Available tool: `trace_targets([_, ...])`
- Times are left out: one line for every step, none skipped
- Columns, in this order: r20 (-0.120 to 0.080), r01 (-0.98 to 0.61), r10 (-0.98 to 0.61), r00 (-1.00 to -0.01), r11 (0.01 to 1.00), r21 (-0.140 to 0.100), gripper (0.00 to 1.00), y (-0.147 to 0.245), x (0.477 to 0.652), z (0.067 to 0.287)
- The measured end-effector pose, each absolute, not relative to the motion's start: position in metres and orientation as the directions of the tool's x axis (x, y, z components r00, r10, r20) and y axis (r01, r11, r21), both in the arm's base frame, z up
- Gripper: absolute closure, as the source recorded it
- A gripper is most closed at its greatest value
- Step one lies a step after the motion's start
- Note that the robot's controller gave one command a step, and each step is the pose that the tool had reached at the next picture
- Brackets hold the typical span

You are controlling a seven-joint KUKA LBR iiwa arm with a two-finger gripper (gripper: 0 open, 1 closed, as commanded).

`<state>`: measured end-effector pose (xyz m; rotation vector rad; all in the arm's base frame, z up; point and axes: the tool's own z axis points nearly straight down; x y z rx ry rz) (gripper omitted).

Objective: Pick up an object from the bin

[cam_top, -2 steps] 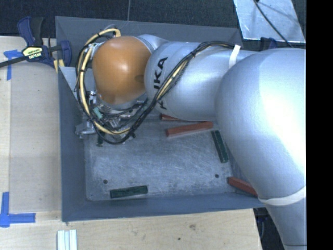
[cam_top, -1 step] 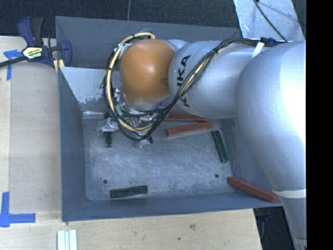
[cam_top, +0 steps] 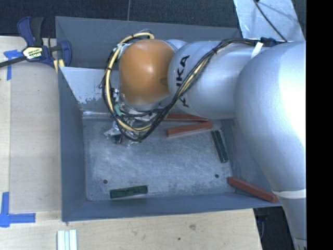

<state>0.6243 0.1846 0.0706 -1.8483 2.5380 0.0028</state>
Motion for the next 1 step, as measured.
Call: trace_targets([-0.005, -0.951, -0.951, -0.309, 0.309, -0.005, 1.00, 0.1851, 0.6259, 0.1042])
